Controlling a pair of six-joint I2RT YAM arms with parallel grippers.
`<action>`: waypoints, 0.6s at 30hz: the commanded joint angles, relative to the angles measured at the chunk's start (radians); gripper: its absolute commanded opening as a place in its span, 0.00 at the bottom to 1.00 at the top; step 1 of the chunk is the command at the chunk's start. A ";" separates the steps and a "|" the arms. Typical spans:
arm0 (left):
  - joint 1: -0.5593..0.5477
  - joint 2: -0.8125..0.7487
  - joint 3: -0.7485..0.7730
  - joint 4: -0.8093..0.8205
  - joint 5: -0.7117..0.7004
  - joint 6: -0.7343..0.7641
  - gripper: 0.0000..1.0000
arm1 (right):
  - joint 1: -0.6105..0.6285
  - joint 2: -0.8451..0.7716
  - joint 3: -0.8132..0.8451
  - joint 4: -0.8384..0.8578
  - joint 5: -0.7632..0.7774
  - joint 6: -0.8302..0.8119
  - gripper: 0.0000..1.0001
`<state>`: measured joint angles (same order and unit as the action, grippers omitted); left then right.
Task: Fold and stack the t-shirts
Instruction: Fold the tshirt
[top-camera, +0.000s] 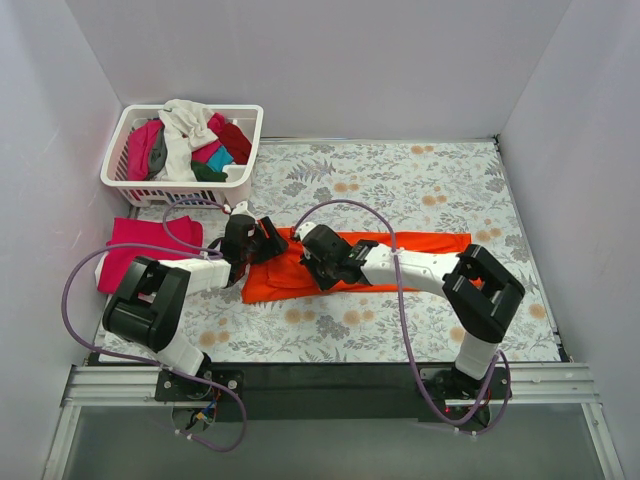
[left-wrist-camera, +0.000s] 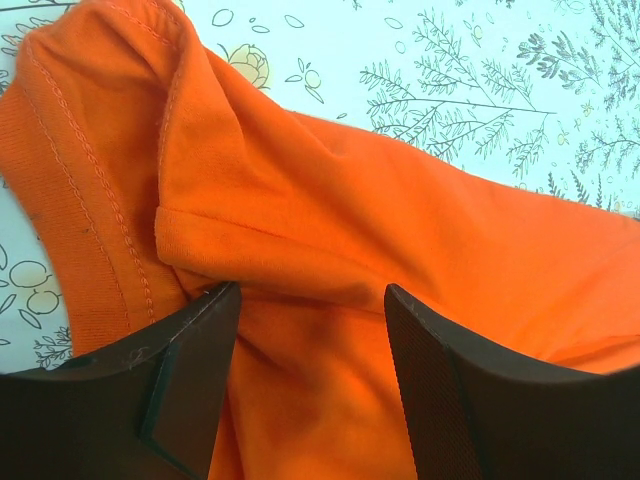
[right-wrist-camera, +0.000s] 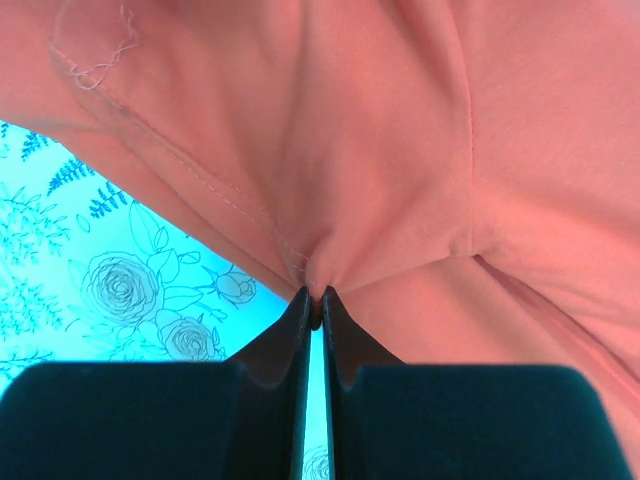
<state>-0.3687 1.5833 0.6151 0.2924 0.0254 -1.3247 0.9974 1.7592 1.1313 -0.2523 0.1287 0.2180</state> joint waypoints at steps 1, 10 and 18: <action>-0.003 0.021 0.008 -0.039 -0.013 0.007 0.56 | 0.007 -0.053 -0.001 -0.031 -0.026 0.012 0.02; -0.003 -0.014 0.006 -0.059 -0.042 0.015 0.56 | -0.049 -0.132 -0.010 -0.058 0.063 -0.005 0.38; -0.003 -0.055 -0.002 -0.095 -0.068 0.015 0.57 | -0.326 -0.213 -0.100 -0.033 0.080 -0.046 0.42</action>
<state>-0.3698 1.5707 0.6163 0.2668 -0.0010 -1.3239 0.7792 1.5810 1.0794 -0.2924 0.1772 0.1978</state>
